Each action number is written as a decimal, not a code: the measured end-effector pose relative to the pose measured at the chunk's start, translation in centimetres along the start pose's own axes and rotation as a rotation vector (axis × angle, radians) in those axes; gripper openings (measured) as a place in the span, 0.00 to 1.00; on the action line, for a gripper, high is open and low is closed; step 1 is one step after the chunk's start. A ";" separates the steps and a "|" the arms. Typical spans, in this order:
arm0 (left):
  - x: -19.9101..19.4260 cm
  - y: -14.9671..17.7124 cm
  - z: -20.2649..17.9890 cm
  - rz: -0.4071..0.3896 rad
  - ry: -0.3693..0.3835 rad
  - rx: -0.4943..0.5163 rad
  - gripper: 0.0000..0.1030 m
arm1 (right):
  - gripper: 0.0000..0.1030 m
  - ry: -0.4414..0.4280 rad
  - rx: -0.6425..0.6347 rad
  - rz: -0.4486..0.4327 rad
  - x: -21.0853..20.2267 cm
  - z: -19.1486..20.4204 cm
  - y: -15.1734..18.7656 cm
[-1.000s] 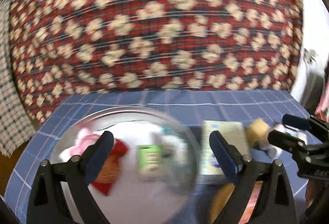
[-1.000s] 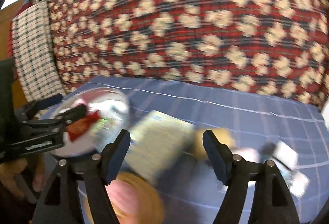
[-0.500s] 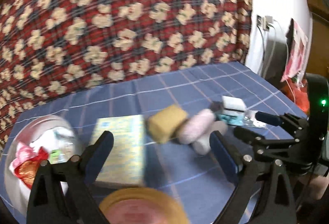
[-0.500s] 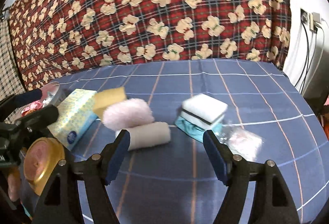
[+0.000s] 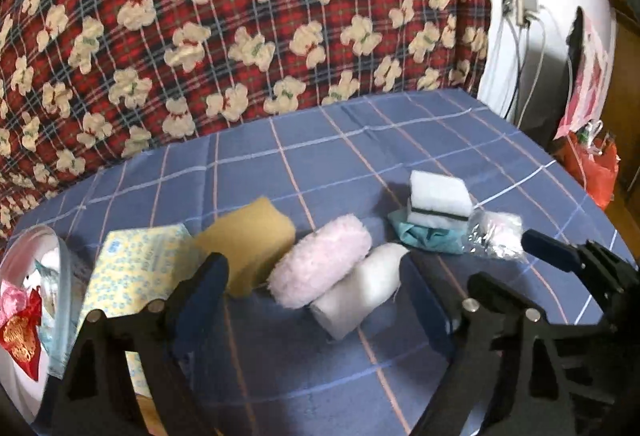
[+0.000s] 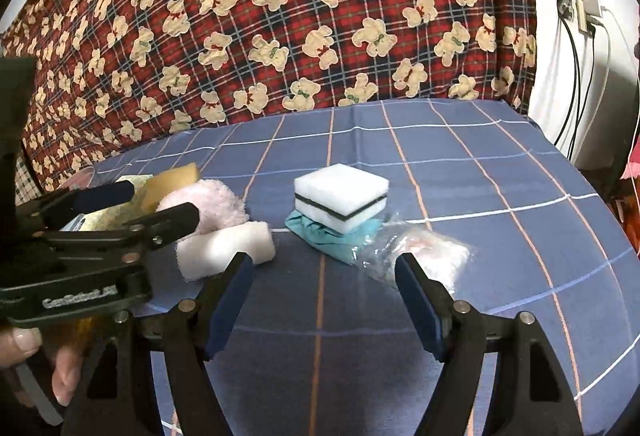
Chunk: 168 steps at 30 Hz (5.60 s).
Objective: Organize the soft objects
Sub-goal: 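Withdraw both open tools from the tin toward the remaining items, then grasp the pink fluffy roll with the left tool while the right grasps the white cloth roll, then lift the pink roll with the left tool while the right tool lifts the white roll, then lower the pink roll into the tin with the left tool while the right drops the white roll in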
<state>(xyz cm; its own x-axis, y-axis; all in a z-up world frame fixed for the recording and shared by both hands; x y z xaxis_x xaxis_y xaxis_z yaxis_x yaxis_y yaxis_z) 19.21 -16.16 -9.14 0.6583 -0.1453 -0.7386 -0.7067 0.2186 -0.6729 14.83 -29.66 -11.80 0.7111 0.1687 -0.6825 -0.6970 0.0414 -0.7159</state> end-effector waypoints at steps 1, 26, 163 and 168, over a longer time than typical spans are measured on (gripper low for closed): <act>0.4 0.0 -0.1 0.009 -0.006 -0.004 0.86 | 0.73 -0.004 0.002 -0.001 0.0 -0.1 0.0; -4.2 1.8 2.6 -0.155 0.112 -0.125 0.11 | 0.82 -0.034 -0.027 0.023 0.9 1.3 -0.2; -13.2 8.1 22.8 -0.374 -0.114 -0.346 0.12 | 0.78 -0.288 -0.270 -0.232 -2.8 25.6 -7.9; -12.3 8.7 26.3 -0.303 -0.125 -0.378 0.12 | 0.78 -0.322 -0.319 -0.159 -0.9 30.1 -8.4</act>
<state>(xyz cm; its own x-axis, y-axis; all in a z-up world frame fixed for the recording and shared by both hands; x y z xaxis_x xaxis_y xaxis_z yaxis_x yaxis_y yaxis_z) 11.76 12.93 -4.83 0.8581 -0.0261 -0.5128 -0.5083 -0.1842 -0.8412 17.26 -0.50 -0.68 0.7070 0.4829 -0.5167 -0.4829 -0.2043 -0.8515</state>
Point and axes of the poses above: each gripper's, at about its wrist camera, not at the fingertips, and x roughly the way its jaws point, z to its left, y to its underside, the point moved 6 cm from there along x, roughly the way its jaws point, and after that the axes turned 4 degrees about z, right-handed, at the moved point
